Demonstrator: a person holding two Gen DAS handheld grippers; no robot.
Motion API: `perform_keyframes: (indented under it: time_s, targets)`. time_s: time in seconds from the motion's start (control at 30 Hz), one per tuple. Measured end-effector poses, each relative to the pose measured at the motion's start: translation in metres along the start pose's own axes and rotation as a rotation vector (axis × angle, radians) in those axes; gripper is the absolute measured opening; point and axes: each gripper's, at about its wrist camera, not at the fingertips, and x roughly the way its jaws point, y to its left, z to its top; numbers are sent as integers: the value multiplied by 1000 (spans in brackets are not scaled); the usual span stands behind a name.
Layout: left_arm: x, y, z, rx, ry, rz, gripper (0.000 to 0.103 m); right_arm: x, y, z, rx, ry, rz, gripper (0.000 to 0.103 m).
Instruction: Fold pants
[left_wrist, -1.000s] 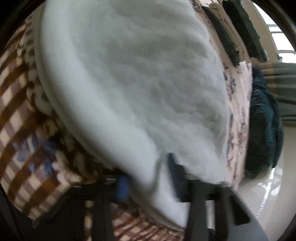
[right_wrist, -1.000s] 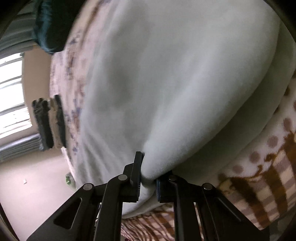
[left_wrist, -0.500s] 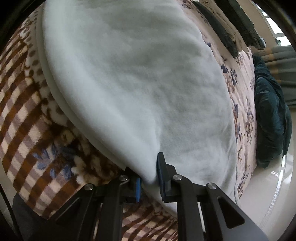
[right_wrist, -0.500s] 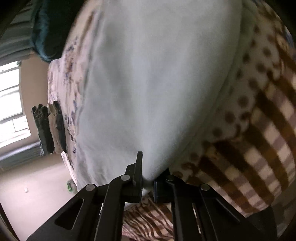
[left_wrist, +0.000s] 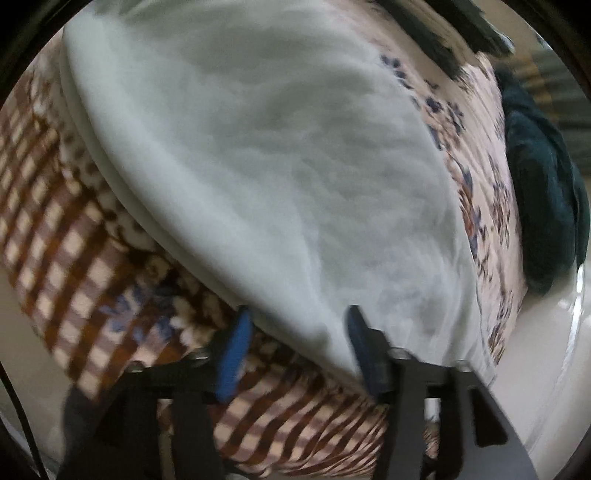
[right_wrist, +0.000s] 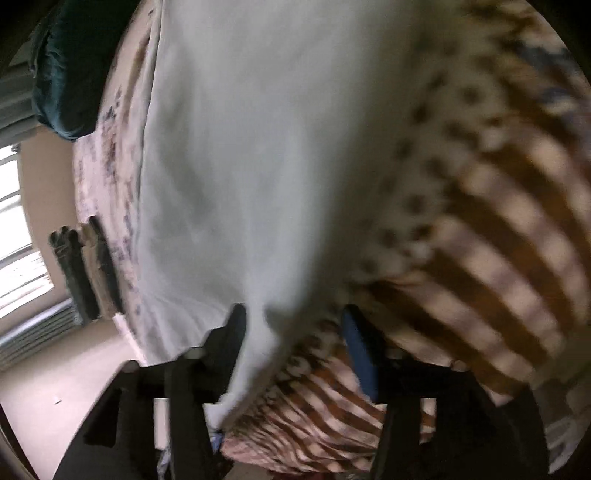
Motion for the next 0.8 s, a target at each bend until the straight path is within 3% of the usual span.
perform_keyframes:
  time_s: [0.03,0.1,0.23,0.4,0.53,0.67,0.8]
  targets:
    - [-6,-4,0,40,-14,28,85,-5,4,-6,-31,-7,-28,58]
    - [-23,-14,4,144,-66,84,94,-6,18,-18,-103,-7,-73,58]
    - [-55,-7,30,225,-144,136,99,14,62,-49,-219,9,-79,60]
    - [-105,53,96,126,-223,150,99,75,132,-108,-302,93,-35,80]
    - [-133,108,155,67,-270,162,99,138,184,-182,-354,227,-19,80]
    - [-121,159,216,81,-216,144,99,188,208,-262,-330,306,33,80]
    - [-85,196,265,140,-80,99,99,242,218,-335,-227,337,14,80]
